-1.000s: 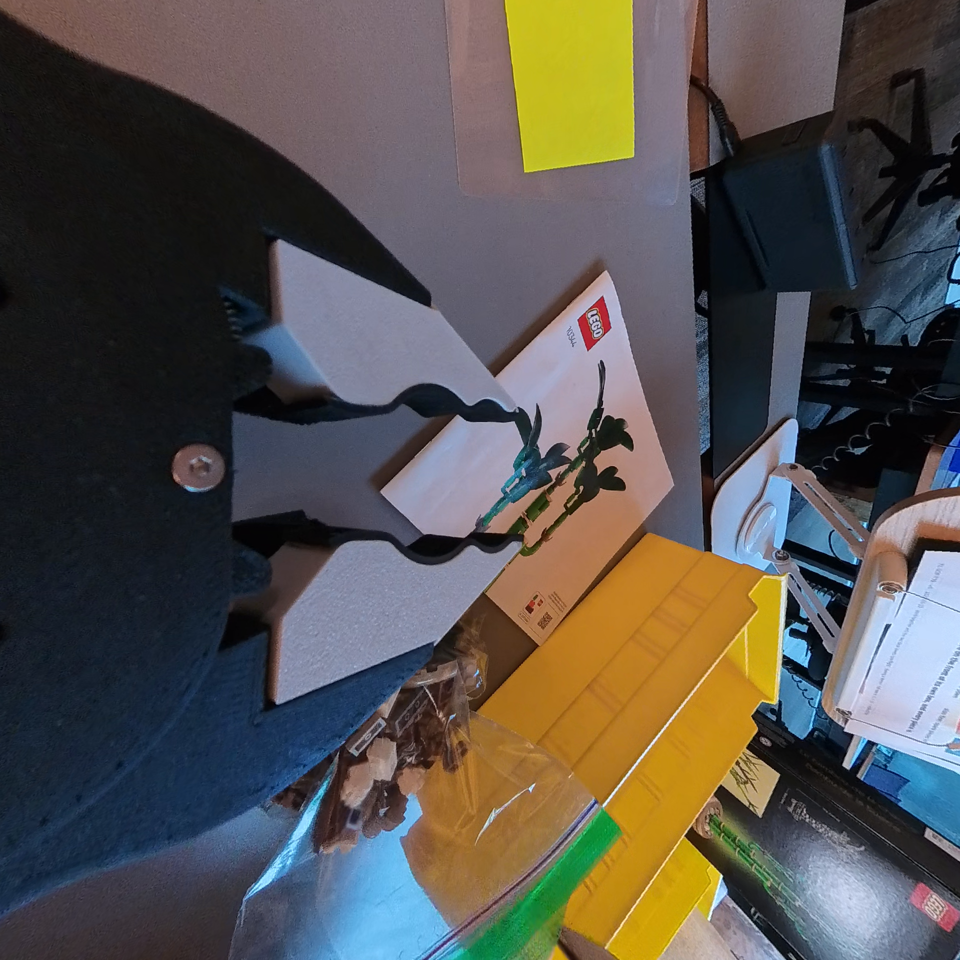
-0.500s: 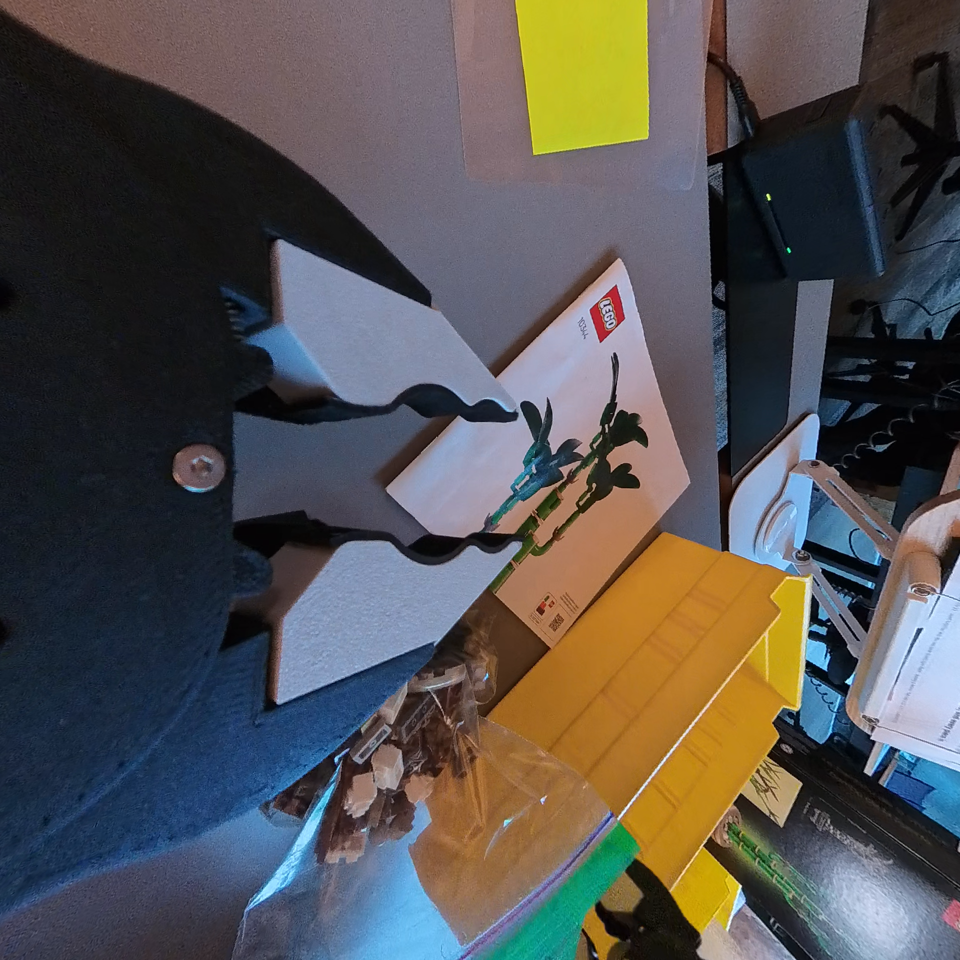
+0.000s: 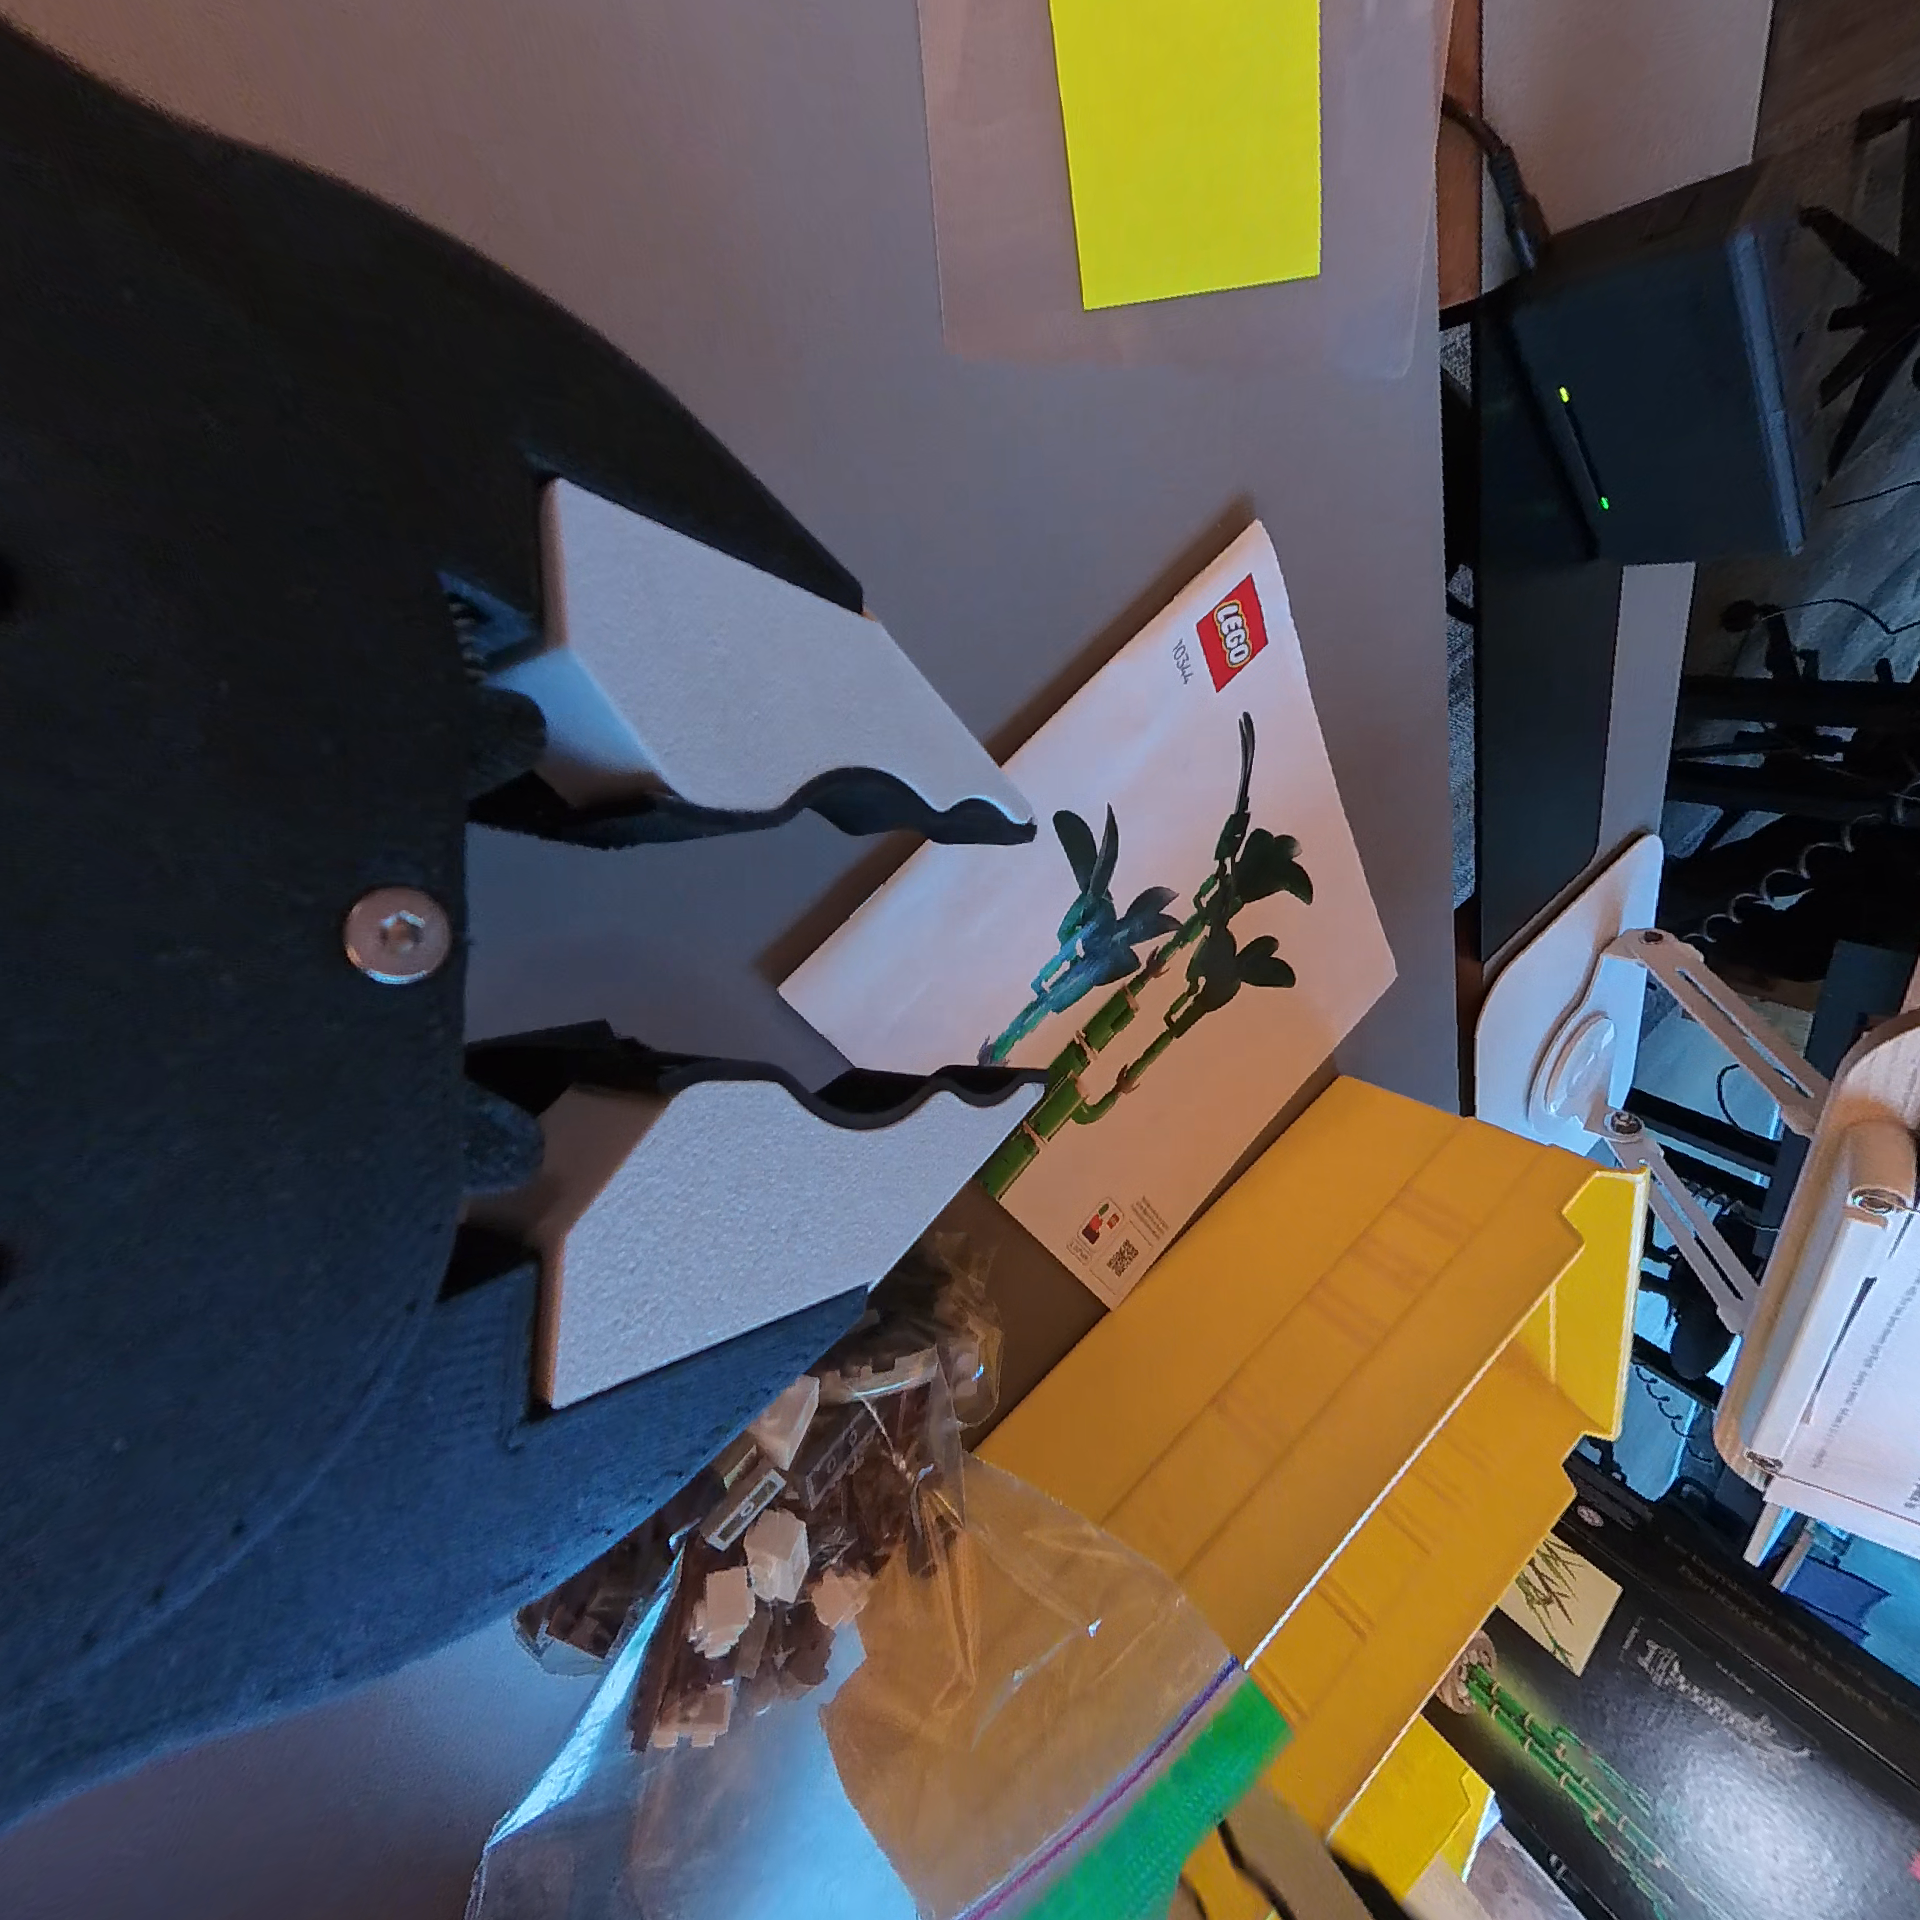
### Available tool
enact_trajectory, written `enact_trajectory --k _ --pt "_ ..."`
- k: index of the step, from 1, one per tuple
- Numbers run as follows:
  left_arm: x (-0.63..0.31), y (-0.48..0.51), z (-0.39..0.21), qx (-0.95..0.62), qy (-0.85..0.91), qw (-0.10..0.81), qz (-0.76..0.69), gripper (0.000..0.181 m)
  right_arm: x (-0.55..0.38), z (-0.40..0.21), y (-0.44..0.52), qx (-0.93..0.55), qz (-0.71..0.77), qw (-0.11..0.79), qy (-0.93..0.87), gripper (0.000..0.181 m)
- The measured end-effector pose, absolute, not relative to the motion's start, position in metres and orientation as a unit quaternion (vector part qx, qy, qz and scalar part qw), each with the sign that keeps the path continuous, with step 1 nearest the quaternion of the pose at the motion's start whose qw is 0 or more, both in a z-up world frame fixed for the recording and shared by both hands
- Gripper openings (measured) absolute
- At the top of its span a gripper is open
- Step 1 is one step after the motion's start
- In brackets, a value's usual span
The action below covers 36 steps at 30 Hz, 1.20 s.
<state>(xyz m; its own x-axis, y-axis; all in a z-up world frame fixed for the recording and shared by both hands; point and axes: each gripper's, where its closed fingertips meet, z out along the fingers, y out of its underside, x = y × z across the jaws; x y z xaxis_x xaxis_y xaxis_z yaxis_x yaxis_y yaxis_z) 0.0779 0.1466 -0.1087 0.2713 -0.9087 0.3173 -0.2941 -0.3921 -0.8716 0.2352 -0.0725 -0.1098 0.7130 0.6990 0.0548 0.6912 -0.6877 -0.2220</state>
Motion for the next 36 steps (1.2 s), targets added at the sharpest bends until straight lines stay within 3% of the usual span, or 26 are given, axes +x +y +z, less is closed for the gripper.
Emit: enact_trajectory --k 5,8,12,15,18,23,28,36 --pt "0.079 0.146 -0.112 -0.715 0.425 0.352 -0.429 0.041 0.127 -0.017 -0.027 -0.831 0.132 0.364 -0.400 0.009" --pt "0.079 0.144 -0.111 -0.714 0.427 0.353 -0.429 0.041 0.098 -0.024 -0.012 -0.825 0.142 0.366 -0.406 0.010" --pt "0.078 0.145 -0.108 -0.712 0.424 0.356 -0.432 0.041 0.101 -0.055 0.000 -0.848 0.111 0.325 -0.404 0.028" --pt "0.077 0.146 -0.106 -0.711 0.422 0.358 -0.434 0.041 0.121 -0.023 0.003 -0.835 0.103 0.382 -0.383 0.027" --pt "0.078 0.146 -0.107 -0.712 0.422 0.355 -0.435 0.042 0.199 0.004 0.014 -0.853 0.011 0.425 -0.303 0.024" --pt "0.079 0.143 -0.109 -0.712 0.427 0.352 -0.432 0.042 0.267 -0.065 0.016 -0.933 0.048 0.312 -0.173 0.033" --pt "0.080 0.143 -0.112 -0.715 0.428 0.349 -0.430 0.042 0.279 -0.136 0.032 -0.946 -0.012 0.219 -0.238 0.040" --pt "0.079 0.146 -0.115 -0.717 0.429 0.348 -0.424 0.043 0.285 -0.162 0.058 -0.950 0.038 0.191 -0.244 0.033"
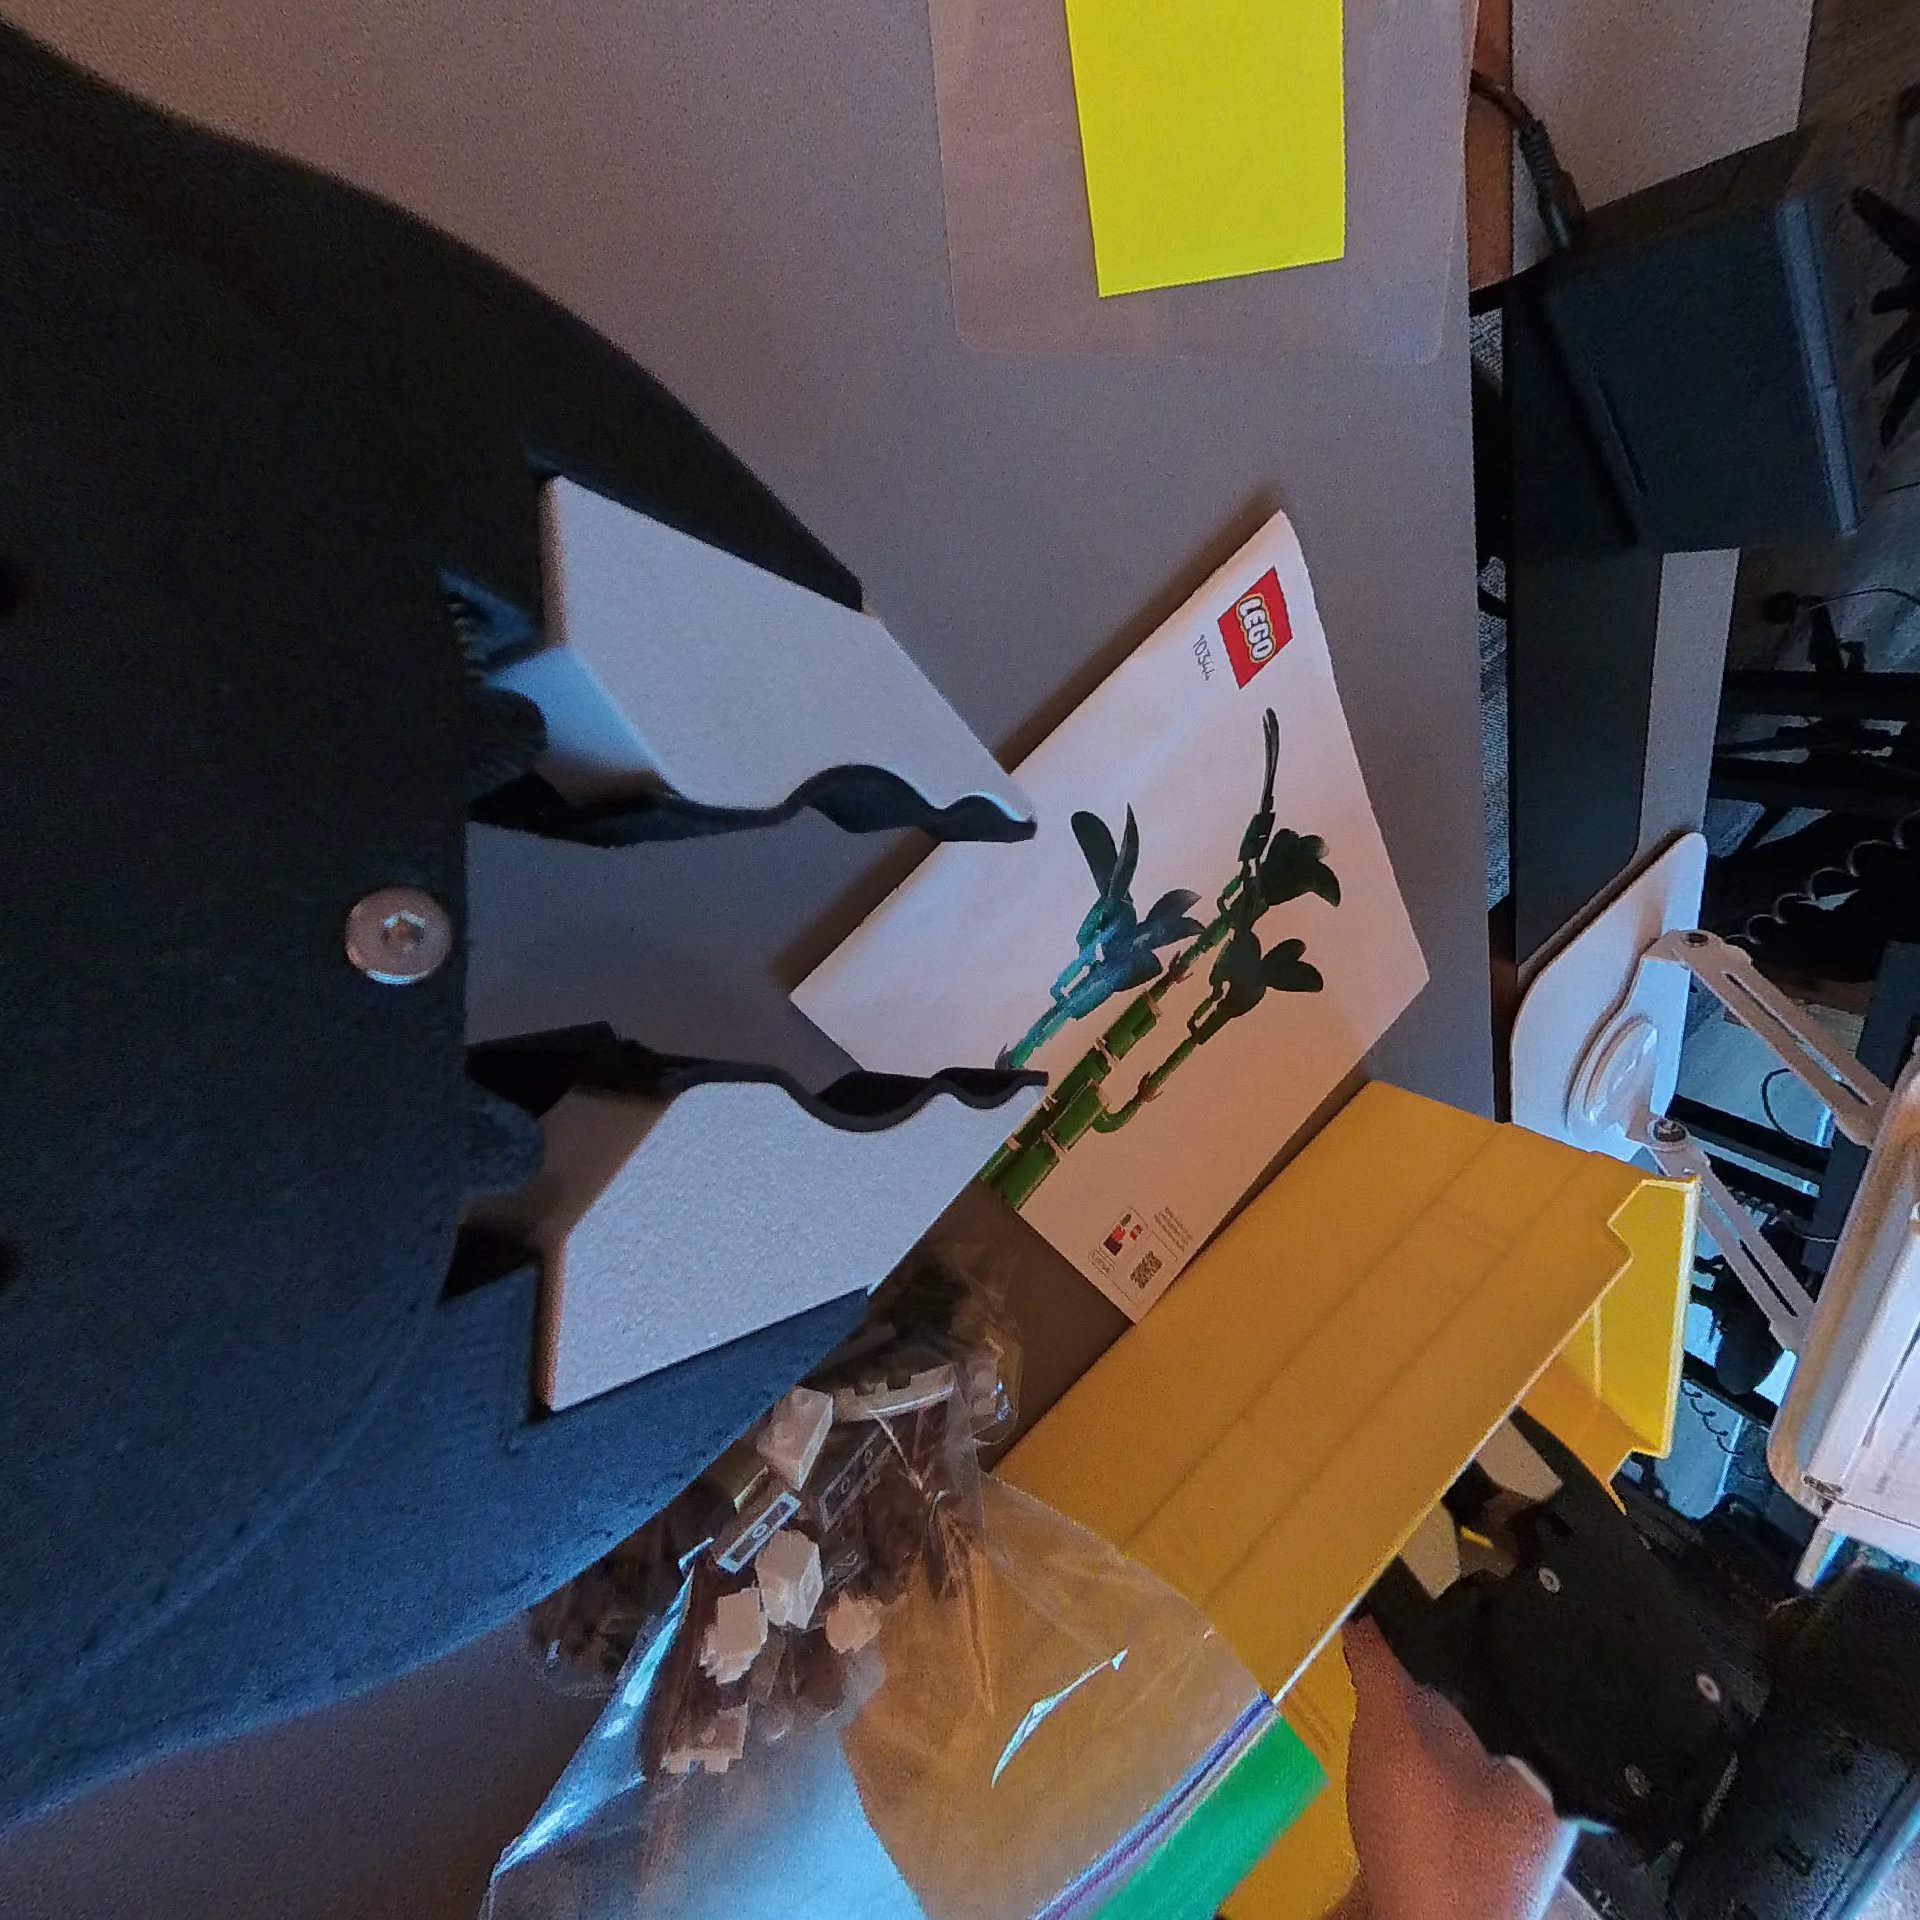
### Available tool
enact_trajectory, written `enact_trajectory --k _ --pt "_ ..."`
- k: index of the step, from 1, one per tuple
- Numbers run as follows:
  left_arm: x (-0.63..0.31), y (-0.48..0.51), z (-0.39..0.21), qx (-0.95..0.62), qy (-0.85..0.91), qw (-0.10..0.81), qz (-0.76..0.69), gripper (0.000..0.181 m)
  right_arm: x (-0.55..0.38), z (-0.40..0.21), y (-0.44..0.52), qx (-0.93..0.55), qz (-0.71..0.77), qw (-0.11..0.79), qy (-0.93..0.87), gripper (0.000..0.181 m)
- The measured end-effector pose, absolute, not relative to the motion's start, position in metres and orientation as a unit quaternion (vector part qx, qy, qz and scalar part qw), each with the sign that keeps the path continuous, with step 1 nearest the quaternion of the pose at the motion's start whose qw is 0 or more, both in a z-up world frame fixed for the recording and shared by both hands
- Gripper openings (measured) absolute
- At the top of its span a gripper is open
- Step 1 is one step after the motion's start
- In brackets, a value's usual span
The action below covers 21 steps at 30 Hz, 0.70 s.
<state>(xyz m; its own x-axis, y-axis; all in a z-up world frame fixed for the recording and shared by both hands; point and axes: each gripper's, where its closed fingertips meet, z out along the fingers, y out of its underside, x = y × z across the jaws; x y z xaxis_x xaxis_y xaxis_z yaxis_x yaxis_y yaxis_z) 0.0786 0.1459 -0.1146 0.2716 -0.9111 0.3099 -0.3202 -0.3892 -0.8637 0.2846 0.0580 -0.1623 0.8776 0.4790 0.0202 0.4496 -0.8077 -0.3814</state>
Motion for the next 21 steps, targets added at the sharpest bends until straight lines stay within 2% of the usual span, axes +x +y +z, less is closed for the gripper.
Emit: enact_trajectory --k 1,2,3,7,11,14,15,21 --pt "0.079 0.146 -0.115 -0.718 0.430 0.346 -0.424 0.043 0.285 -0.163 0.058 -0.950 0.049 0.191 -0.241 0.030" --pt "0.079 0.146 -0.116 -0.719 0.430 0.345 -0.424 0.043 0.287 -0.163 0.056 -0.951 0.054 0.192 -0.238 0.014" --pt "0.079 0.145 -0.116 -0.719 0.431 0.344 -0.424 0.043 0.287 -0.163 0.053 -0.951 0.058 0.191 -0.238 0.008" --pt "0.079 0.146 -0.116 -0.718 0.431 0.345 -0.423 0.042 0.292 -0.160 0.033 -0.957 0.032 0.161 -0.241 0.007" --pt "0.079 0.146 -0.117 -0.720 0.429 0.343 -0.423 0.043 0.266 -0.100 0.028 -0.941 0.035 0.254 -0.222 0.007" --pt "0.079 0.146 -0.120 -0.722 0.432 0.341 -0.421 0.043 0.185 -0.029 0.013 -0.878 0.125 0.362 -0.288 0.007" --pt "0.080 0.145 -0.121 -0.722 0.432 0.339 -0.420 0.043 0.159 -0.020 0.003 -0.861 0.149 0.365 -0.322 0.007" --pt "0.080 0.143 -0.120 -0.720 0.436 0.340 -0.419 0.042 0.097 -0.055 -0.017 -0.848 0.092 0.231 -0.468 0.007"
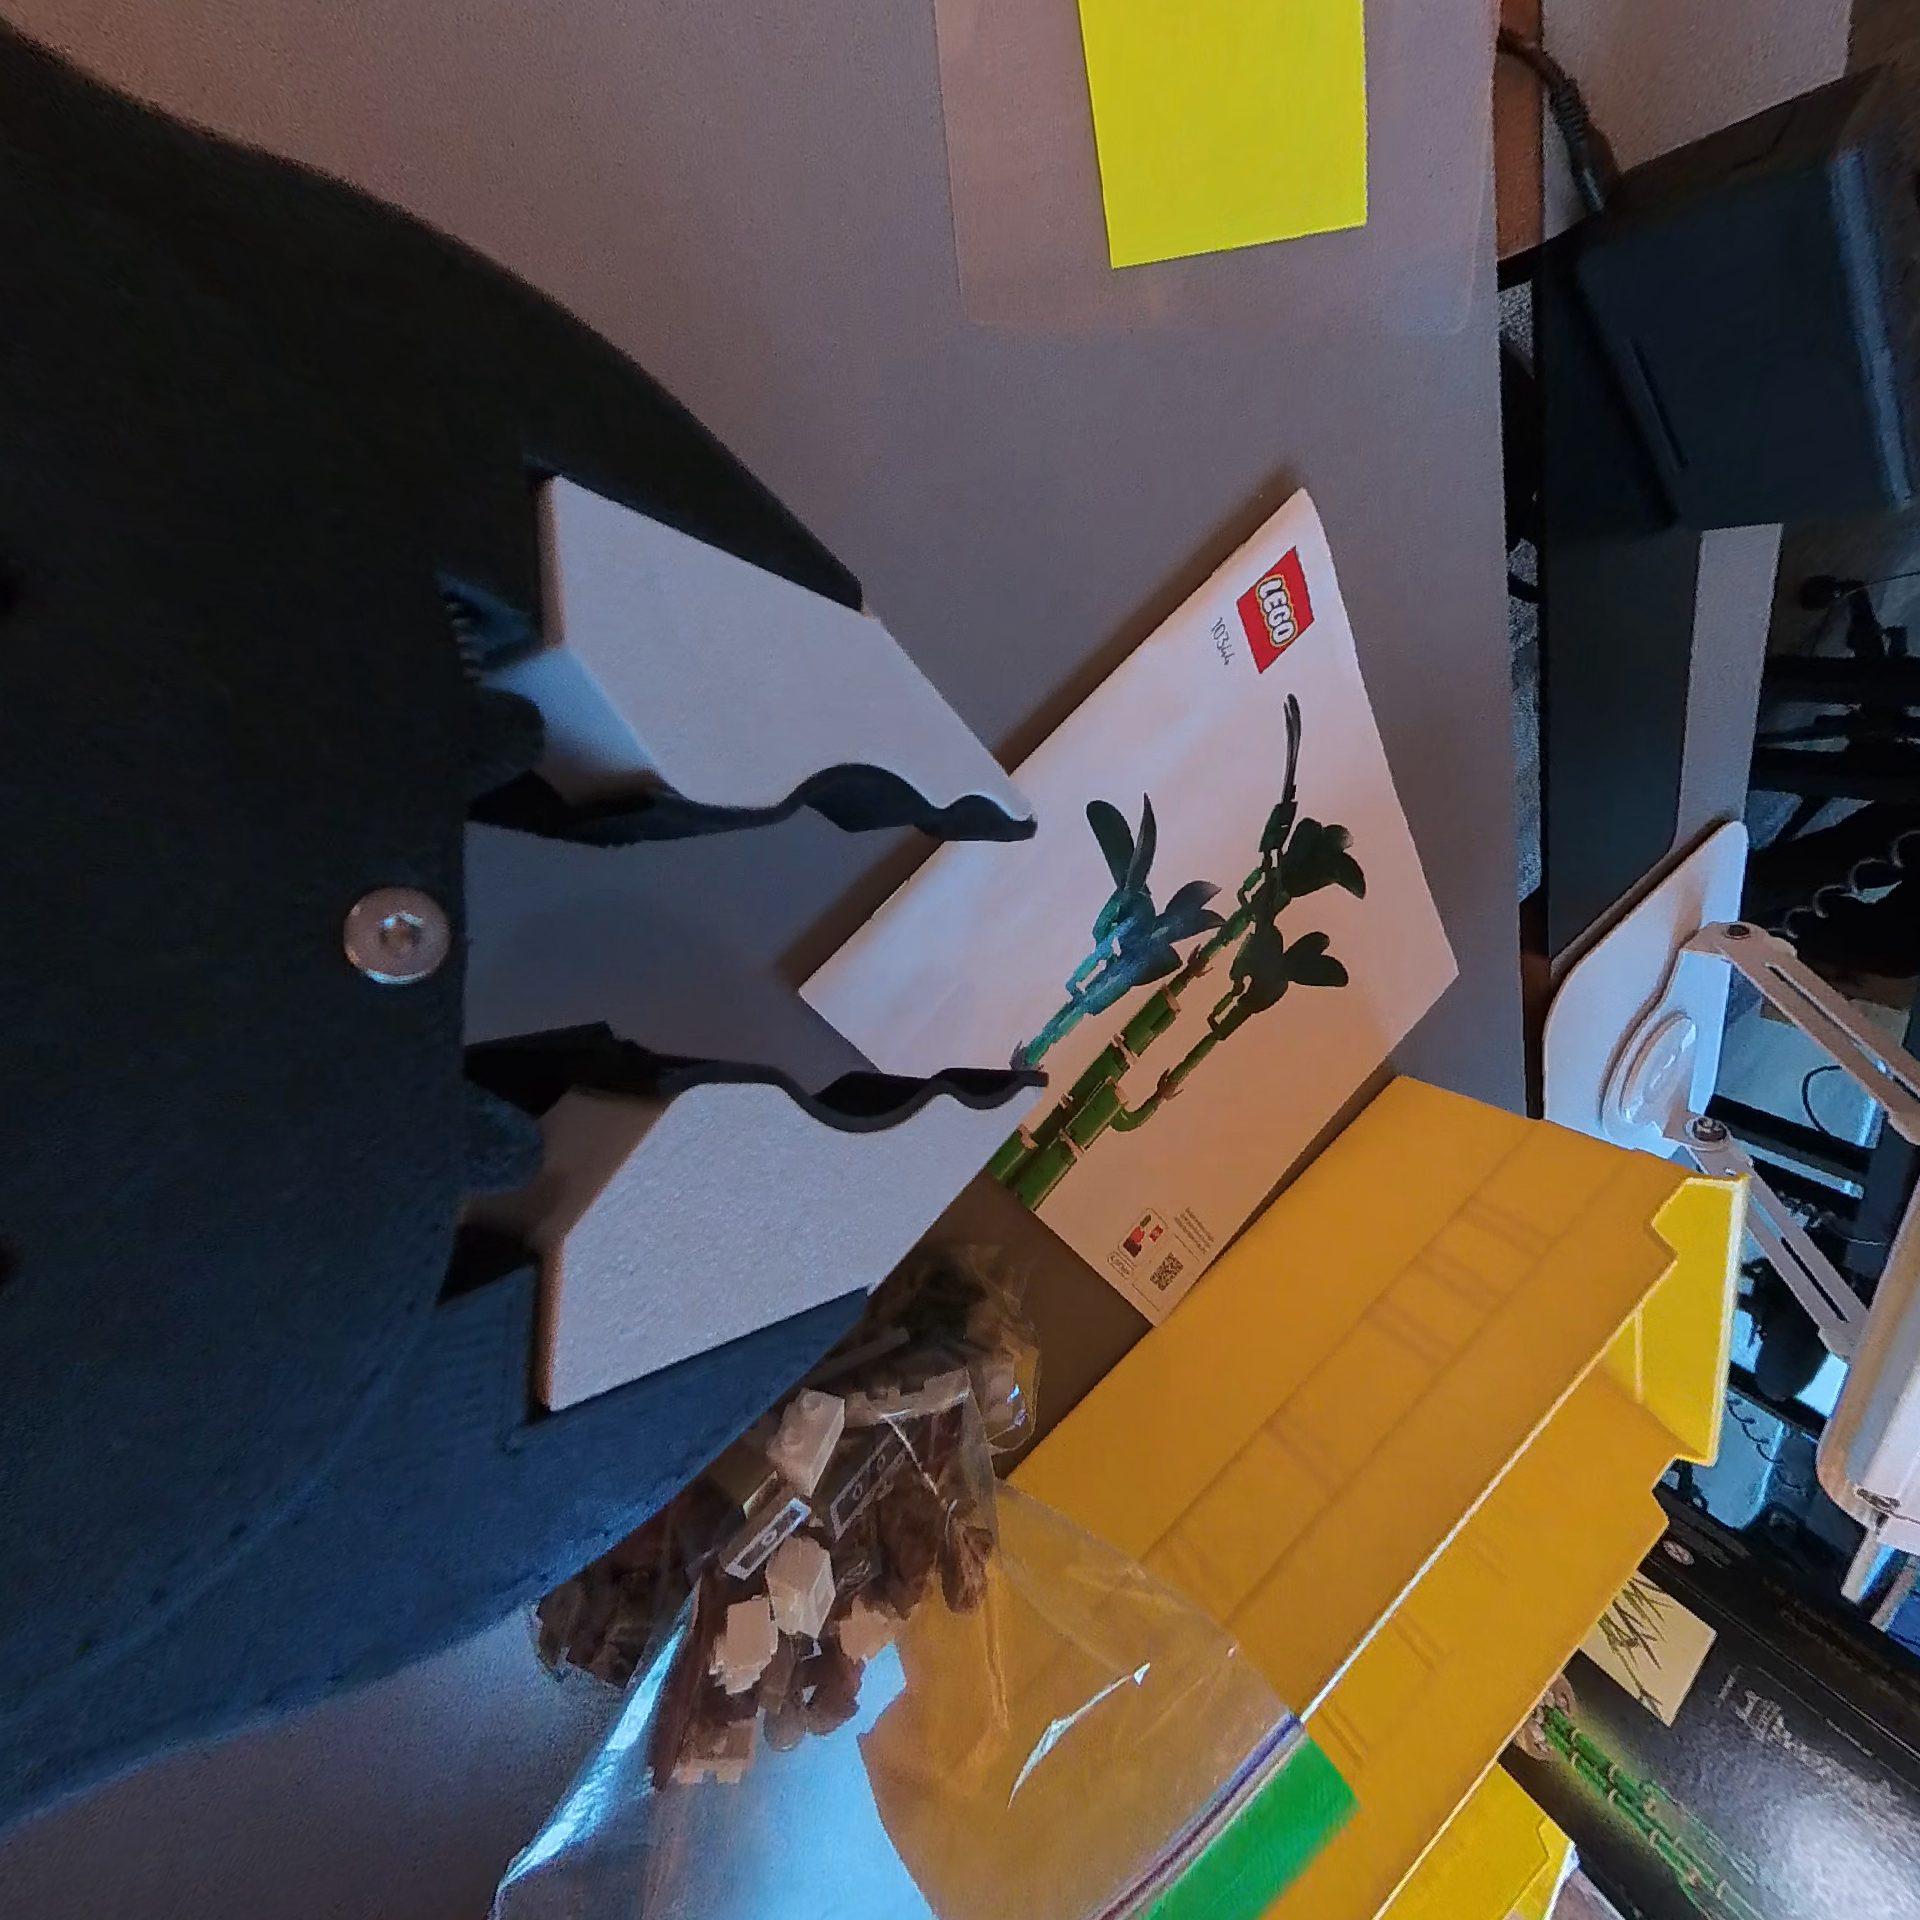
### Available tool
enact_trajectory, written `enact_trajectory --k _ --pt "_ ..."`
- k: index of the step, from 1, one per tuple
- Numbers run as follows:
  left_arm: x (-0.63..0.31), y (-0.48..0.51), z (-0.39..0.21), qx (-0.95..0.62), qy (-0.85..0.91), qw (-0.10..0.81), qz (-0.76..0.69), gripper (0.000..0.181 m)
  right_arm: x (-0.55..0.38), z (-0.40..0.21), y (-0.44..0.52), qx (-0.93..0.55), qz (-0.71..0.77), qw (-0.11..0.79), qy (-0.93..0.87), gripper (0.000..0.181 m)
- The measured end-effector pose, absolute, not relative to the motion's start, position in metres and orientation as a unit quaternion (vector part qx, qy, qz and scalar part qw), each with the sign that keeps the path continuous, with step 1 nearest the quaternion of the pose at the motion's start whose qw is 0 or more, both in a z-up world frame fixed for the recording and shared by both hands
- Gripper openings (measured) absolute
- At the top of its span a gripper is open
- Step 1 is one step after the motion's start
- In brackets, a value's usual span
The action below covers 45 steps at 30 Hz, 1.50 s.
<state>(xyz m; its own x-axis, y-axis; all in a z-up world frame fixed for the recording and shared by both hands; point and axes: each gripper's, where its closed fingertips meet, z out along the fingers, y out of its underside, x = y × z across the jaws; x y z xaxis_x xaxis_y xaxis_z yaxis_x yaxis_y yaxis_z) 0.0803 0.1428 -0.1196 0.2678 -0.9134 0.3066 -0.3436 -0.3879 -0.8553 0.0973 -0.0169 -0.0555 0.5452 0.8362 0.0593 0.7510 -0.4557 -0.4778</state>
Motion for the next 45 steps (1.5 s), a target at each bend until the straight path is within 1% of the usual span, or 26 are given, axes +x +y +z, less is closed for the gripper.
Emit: enact_trajectory --k 3,5,6,8,9,11,13,14,15,16,18,23,25,27,30,33,35,36,38,42,45 --pt "0.080 0.144 -0.117 -0.719 0.433 0.342 -0.422 0.042 0.094 -0.078 -0.005 -0.851 0.035 0.187 -0.490 0.008" --pt "0.079 0.144 -0.116 -0.719 0.431 0.341 -0.425 0.043 0.101 -0.085 -0.001 -0.855 0.009 0.167 -0.492 0.020" --pt "0.079 0.144 -0.116 -0.719 0.431 0.341 -0.426 0.043 0.100 -0.083 0.001 -0.854 0.013 0.175 -0.491 0.020" --pt "0.079 0.144 -0.115 -0.717 0.432 0.343 -0.426 0.042 0.096 -0.076 0.002 -0.847 0.031 0.200 -0.492 0.019" --pt "0.079 0.144 -0.115 -0.717 0.432 0.343 -0.426 0.043 0.095 -0.075 -0.001 -0.844 0.040 0.200 -0.496 0.017" --pt "0.080 0.143 -0.116 -0.718 0.433 0.341 -0.425 0.043 0.095 -0.082 -0.009 -0.844 0.054 0.175 -0.503 0.007" --pt "0.080 0.142 -0.117 -0.718 0.435 0.339 -0.425 0.043 0.098 -0.090 -0.001 -0.851 0.036 0.175 -0.494 0.006" --pt "0.080 0.142 -0.116 -0.718 0.435 0.339 -0.424 0.043 0.096 -0.089 0.007 -0.852 0.029 0.192 -0.486 0.003" --pt "0.080 0.142 -0.116 -0.717 0.435 0.341 -0.424 0.043 0.091 -0.083 0.019 -0.850 0.023 0.232 -0.473 0.000" --pt "0.080 0.142 -0.116 -0.717 0.435 0.342 -0.424 0.043 0.084 -0.073 0.029 -0.845 0.033 0.274 -0.458 0.000" --pt "0.080 0.143 -0.115 -0.718 0.434 0.342 -0.425 0.043 0.075 -0.059 0.037 -0.842 0.061 0.313 -0.436 0.000" --pt "0.080 0.142 -0.117 -0.717 0.437 0.339 -0.424 0.043 0.087 -0.061 0.031 -0.849 0.038 0.283 -0.444 0.003" --pt "0.080 0.142 -0.117 -0.717 0.437 0.340 -0.423 0.043 0.093 -0.061 0.020 -0.850 0.025 0.261 -0.457 0.008" --pt "0.080 0.142 -0.117 -0.718 0.436 0.337 -0.425 0.043 0.103 -0.054 0.008 -0.850 0.005 0.246 -0.467 0.010" --pt "0.080 0.142 -0.118 -0.719 0.436 0.336 -0.424 0.043 0.122 -0.025 -0.003 -0.847 0.001 0.285 -0.449 0.013" --pt "0.081 0.141 -0.118 -0.718 0.437 0.335 -0.425 0.043 0.163 -0.003 -0.004 -0.860 0.018 0.345 -0.376 0.015" --pt "0.081 0.140 -0.118 -0.718 0.437 0.333 -0.427 0.043 0.208 -0.015 -0.001 -0.887 0.019 0.350 -0.302 0.020" --pt "0.082 0.139 -0.118 -0.718 0.438 0.332 -0.428 0.043 0.228 -0.031 -0.001 -0.905 0.027 0.332 -0.266 0.022" --pt "0.083 0.137 -0.119 -0.717 0.440 0.330 -0.428 0.043 0.240 -0.071 -0.005 -0.928 0.061 0.279 -0.239 0.032" --pt "0.085 0.136 -0.124 -0.720 0.444 0.325 -0.424 0.043 0.256 -0.127 0.004 -0.937 -0.013 0.216 -0.274 0.034" --pt "0.085 0.136 -0.127 -0.723 0.442 0.321 -0.424 0.043 0.258 -0.147 0.025 -0.938 -0.033 0.208 -0.274 0.034"
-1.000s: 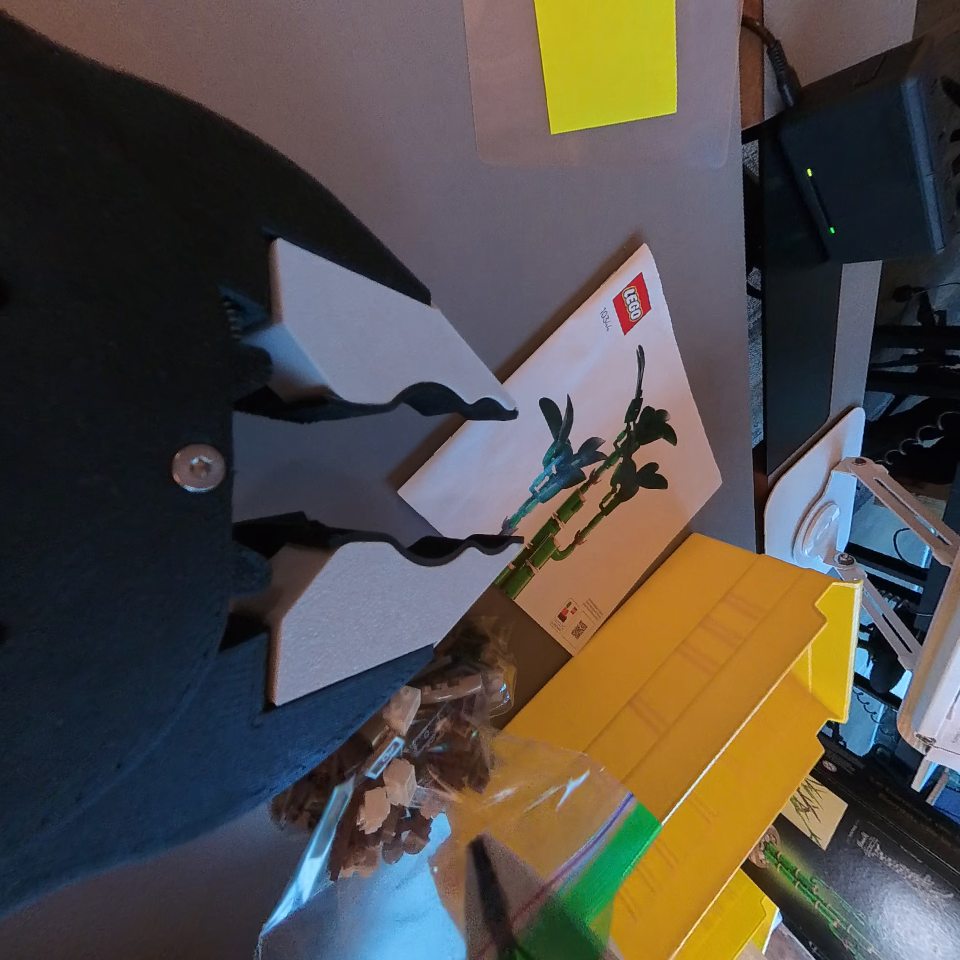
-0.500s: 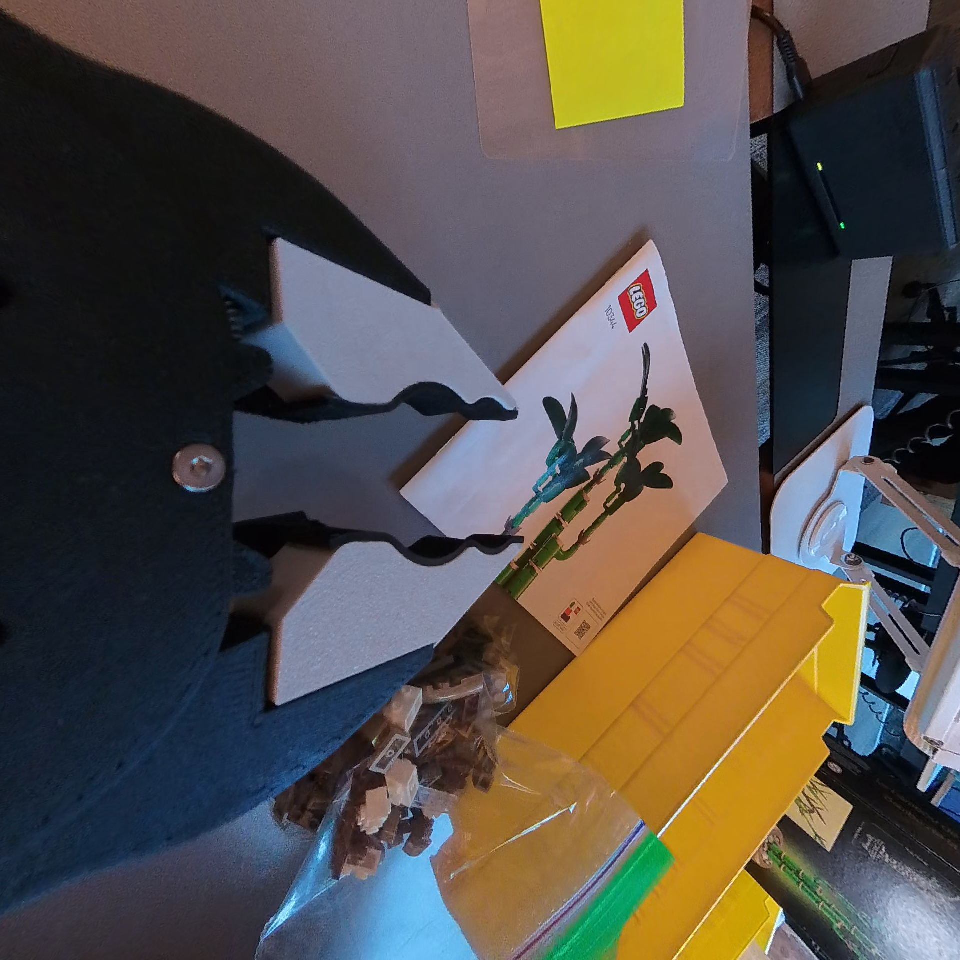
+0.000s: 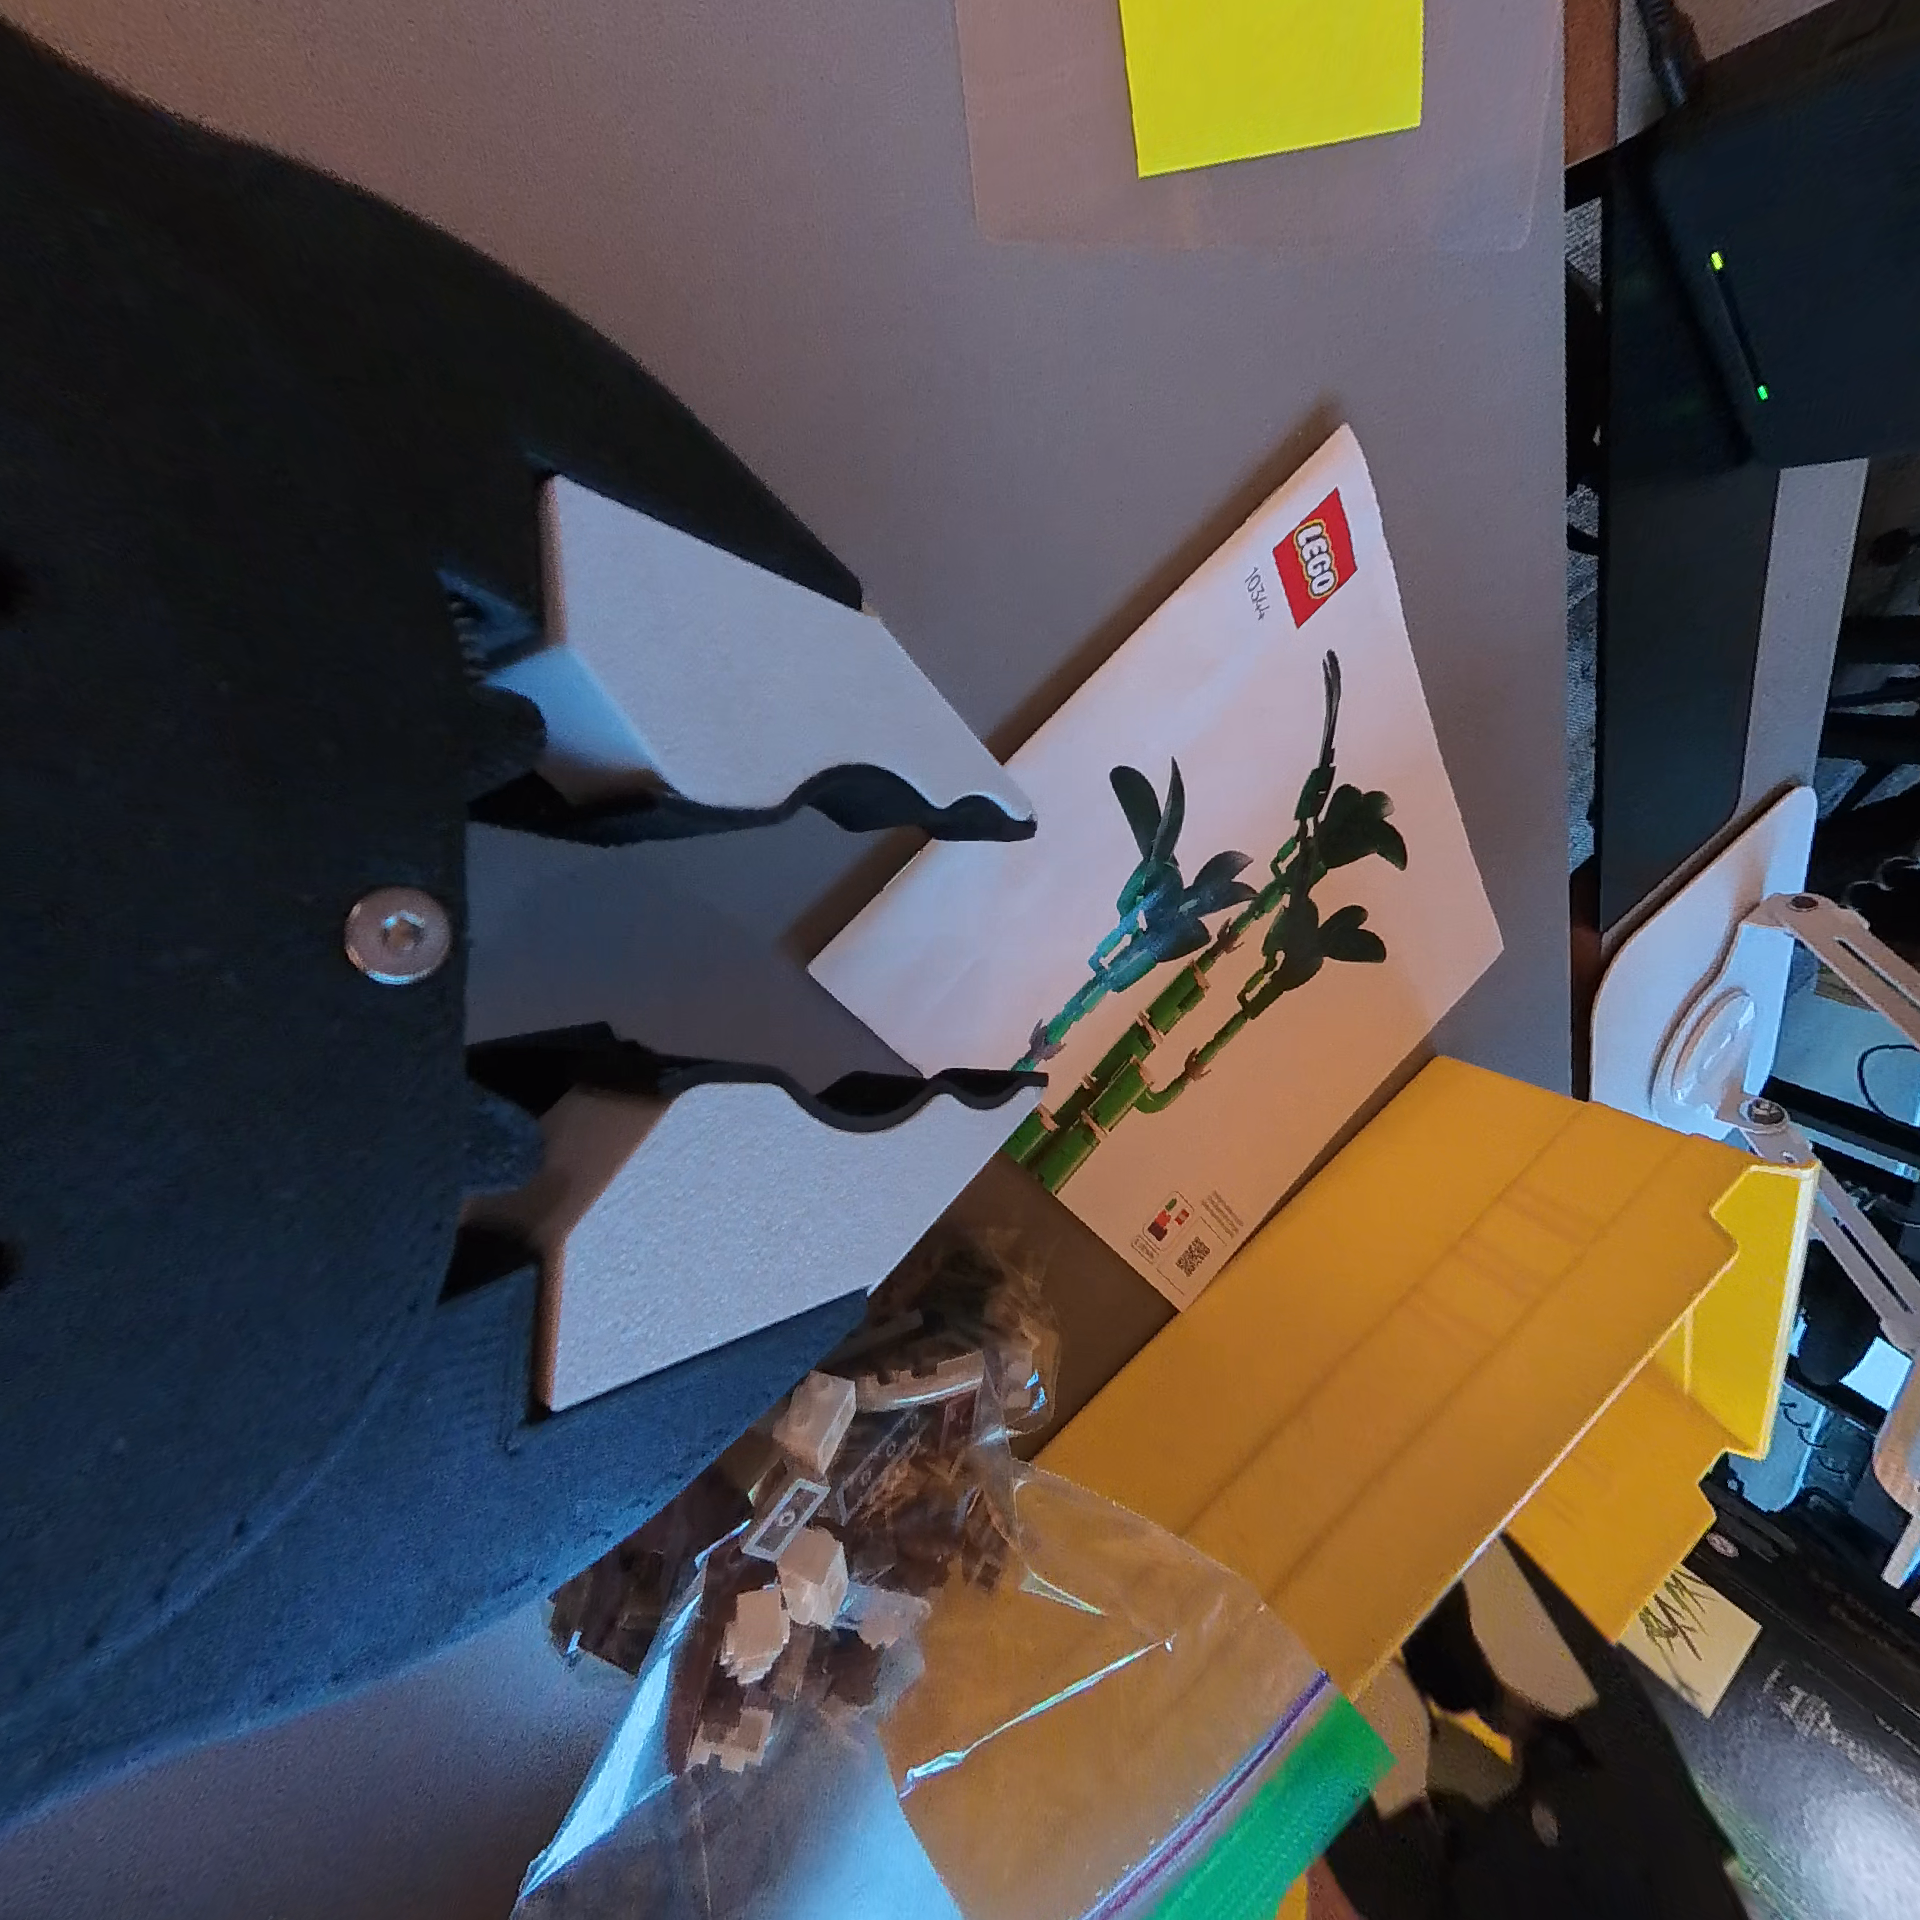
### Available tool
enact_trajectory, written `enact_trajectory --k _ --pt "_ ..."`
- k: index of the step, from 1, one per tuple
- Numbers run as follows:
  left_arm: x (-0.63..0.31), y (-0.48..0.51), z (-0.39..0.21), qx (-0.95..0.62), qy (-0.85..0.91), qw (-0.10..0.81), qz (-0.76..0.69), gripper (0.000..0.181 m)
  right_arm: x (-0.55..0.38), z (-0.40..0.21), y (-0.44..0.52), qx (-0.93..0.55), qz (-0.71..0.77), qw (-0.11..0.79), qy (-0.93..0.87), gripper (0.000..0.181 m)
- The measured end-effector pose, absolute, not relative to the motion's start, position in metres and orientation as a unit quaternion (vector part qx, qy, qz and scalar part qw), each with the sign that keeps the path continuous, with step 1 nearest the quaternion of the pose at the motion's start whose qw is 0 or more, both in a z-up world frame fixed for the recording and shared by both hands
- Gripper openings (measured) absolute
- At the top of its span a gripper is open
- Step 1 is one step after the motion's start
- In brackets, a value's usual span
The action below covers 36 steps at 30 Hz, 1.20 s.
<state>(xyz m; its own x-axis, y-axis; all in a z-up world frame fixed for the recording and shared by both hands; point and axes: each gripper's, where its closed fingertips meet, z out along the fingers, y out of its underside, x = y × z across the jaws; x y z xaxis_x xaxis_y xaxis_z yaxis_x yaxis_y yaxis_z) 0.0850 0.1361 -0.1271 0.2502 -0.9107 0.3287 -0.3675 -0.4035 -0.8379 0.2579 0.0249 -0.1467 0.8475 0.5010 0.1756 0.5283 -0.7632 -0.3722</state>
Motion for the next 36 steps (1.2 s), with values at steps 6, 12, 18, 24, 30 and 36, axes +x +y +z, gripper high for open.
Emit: enact_trajectory --k 6,12,18,24,30,36 --pt "0.084 0.138 -0.127 -0.723 0.443 0.323 -0.421 0.043 0.250 -0.162 0.038 -0.943 0.023 0.193 -0.271 0.008" --pt "0.083 0.139 -0.125 -0.722 0.441 0.325 -0.423 0.043 0.249 -0.109 0.025 -0.945 0.022 0.246 -0.212 0.007" --pt "0.085 0.136 -0.130 -0.724 0.448 0.315 -0.419 0.043 0.127 -0.012 -0.003 -0.860 0.084 0.369 -0.343 0.007" --pt "0.084 0.136 -0.127 -0.723 0.445 0.319 -0.421 0.043 0.109 -0.068 -0.006 -0.882 0.080 0.262 -0.384 0.021" --pt "0.083 0.137 -0.124 -0.722 0.443 0.321 -0.423 0.043 0.204 -0.012 0.002 -0.887 -0.018 0.369 -0.277 0.015" --pt "0.085 0.135 -0.127 -0.722 0.449 0.318 -0.420 0.044 0.295 -0.106 -0.041 -0.976 -0.012 0.154 -0.152 0.022"
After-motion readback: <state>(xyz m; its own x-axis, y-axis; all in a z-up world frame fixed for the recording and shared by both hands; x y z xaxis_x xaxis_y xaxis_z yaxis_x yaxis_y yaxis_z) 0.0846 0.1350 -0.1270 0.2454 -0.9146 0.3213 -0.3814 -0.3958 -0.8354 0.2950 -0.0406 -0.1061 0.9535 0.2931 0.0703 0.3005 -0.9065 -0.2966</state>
